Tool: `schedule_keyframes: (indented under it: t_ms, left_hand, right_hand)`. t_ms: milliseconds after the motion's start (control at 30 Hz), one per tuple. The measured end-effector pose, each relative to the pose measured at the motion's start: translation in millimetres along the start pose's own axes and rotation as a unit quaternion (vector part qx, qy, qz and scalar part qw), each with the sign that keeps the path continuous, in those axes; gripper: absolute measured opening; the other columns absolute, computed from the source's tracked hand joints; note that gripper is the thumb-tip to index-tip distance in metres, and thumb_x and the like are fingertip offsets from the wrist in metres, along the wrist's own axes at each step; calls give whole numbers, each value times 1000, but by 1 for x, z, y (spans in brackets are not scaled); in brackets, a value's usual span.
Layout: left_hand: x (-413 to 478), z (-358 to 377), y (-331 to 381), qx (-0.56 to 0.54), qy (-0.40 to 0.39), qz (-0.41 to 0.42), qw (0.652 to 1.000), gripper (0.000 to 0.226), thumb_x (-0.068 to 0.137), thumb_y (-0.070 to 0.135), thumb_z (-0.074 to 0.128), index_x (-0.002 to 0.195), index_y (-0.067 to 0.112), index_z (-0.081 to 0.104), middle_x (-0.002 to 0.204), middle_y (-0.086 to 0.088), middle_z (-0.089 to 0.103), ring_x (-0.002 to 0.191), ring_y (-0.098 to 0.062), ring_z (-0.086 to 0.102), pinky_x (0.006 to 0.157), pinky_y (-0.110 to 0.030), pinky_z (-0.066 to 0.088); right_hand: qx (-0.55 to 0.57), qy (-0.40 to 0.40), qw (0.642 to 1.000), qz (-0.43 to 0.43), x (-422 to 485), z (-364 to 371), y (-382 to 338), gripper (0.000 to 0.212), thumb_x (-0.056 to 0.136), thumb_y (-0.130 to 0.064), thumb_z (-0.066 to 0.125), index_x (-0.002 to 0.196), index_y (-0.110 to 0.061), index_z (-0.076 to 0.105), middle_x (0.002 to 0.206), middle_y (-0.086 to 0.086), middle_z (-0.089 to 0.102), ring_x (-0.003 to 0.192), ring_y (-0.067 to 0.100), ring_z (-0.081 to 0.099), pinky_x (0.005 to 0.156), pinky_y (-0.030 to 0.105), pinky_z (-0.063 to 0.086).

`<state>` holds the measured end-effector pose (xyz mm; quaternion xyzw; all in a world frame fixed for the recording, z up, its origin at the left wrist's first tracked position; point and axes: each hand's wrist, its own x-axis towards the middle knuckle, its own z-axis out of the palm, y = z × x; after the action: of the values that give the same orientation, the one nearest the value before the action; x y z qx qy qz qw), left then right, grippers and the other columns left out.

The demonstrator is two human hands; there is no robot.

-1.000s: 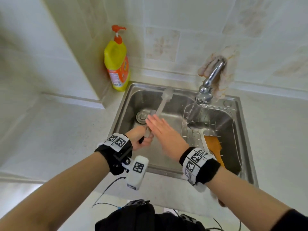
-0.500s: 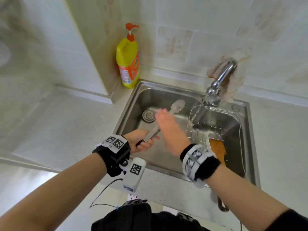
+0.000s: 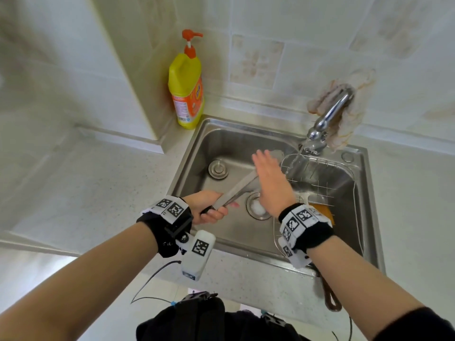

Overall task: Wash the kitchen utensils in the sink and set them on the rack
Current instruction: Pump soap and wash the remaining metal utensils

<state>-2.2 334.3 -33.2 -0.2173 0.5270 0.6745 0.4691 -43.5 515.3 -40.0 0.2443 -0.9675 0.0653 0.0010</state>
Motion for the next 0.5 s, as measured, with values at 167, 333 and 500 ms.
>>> schedule_keyframes:
  t_ms: [167, 333, 500]
  left_hand:
    - [-4, -6, -1, 35, 16, -4, 999, 27, 100, 18, 23, 98, 10, 49, 41, 5, 39, 24, -2, 27, 22, -12, 19]
    - [-13, -23, 2, 79, 68, 4, 995, 29, 101, 17, 25, 112, 7, 50, 43, 3, 38, 25, -3, 27, 23, -12, 21]
    - [-13, -30, 2, 82, 83, 1, 993, 29, 102, 17, 22, 112, 7, 47, 40, 2, 37, 24, -4, 26, 24, -12, 22]
  right_hand:
    - [-12, 2, 997, -79, -13, 20, -30, 82, 81, 1, 53, 148, 1, 5, 156, 17, 2, 145, 32, -2, 117, 39, -5]
    - [58, -35, 993, 101, 14, 8, -2, 84, 85, 1, 51, 147, 0, -6, 156, 16, -7, 145, 28, -7, 118, 34, -4]
    - [23, -37, 998, -56, -4, 17, -37, 82, 83, 5, 46, 149, -5, -3, 157, 11, -6, 145, 25, -9, 115, 33, -12]
